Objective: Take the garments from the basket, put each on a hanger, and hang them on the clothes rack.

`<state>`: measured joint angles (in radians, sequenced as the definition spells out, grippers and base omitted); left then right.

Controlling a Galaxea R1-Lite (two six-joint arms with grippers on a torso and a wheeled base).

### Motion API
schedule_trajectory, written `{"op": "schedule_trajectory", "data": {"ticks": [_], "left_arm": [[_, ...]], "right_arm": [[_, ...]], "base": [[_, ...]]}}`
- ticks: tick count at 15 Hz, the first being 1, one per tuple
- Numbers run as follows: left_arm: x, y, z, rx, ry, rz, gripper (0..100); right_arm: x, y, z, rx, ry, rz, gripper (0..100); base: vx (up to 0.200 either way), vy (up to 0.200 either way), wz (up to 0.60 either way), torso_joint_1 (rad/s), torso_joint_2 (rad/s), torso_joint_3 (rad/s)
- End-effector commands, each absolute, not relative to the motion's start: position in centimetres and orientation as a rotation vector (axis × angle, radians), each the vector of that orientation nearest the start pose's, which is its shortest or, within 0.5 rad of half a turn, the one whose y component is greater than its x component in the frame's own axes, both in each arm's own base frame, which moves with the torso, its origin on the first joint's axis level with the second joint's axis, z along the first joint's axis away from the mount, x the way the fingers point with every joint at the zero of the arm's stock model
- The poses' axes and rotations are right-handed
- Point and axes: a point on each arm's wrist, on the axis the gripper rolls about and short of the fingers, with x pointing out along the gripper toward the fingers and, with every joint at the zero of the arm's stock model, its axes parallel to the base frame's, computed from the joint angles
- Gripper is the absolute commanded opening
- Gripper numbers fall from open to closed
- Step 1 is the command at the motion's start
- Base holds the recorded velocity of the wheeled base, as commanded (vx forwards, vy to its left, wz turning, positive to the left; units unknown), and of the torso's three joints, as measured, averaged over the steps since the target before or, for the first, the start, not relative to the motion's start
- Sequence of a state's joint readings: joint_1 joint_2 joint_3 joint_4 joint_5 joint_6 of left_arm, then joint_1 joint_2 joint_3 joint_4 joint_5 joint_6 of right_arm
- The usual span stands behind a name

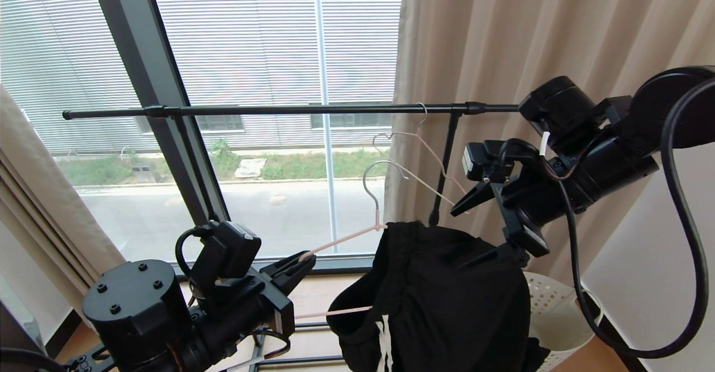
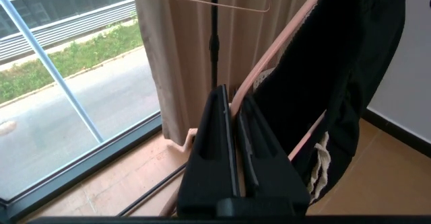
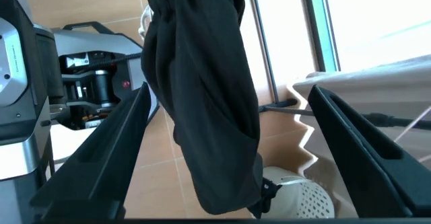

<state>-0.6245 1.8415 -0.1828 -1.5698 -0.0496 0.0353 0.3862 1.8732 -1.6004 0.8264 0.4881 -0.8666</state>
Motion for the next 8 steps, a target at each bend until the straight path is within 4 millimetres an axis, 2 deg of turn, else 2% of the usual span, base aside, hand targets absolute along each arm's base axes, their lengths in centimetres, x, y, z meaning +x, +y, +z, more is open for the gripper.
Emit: {"op": "schedule_trajectory", "data": {"ticks": [1,8], "left_arm": [[19.3,-14.2,10.3,0.056,0.058,-0.679,0],[19.3,-14.2,10.4,0.055,0.053,-0.680,0]], "right_arm": [[30.7,13.6,20.8,-0.651,0.752,1.232,100],[32.1,14.4,18.3,-0.586,0.804,1.303,100]], "base": [[0.000,0.000,0.00,0.000,0.00,0.000],[0.000,0.000,0.00,0.000,0.00,0.000]]}}
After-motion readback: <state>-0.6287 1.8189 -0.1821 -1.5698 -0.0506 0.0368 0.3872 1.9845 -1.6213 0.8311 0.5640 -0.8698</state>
